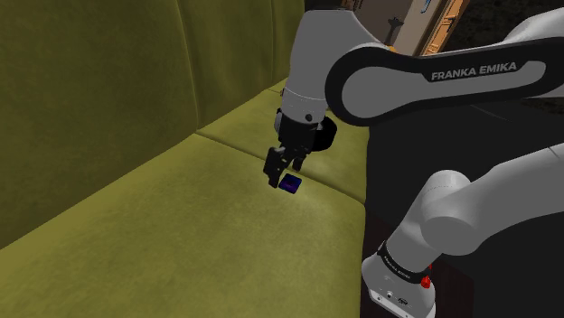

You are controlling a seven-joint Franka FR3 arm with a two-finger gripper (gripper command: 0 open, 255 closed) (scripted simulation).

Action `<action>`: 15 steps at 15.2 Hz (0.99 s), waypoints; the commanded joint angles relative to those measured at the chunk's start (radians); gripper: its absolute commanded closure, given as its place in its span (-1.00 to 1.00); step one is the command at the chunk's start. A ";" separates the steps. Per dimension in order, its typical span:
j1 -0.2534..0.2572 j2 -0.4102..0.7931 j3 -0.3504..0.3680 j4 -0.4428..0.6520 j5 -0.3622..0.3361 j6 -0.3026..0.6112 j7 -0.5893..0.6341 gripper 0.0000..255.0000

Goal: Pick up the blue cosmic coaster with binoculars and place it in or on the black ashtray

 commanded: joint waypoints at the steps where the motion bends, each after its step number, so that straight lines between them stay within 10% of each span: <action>1: 0.000 0.004 0.002 -0.006 0.000 0.011 0.000 -1.00; 7: 0.000 0.004 0.002 -0.006 0.000 0.010 0.000 -1.00; 8: 0.000 0.004 0.002 -0.006 0.000 0.010 0.000 1.00; 15: 0.001 0.000 0.001 -0.008 0.002 0.009 0.000 1.00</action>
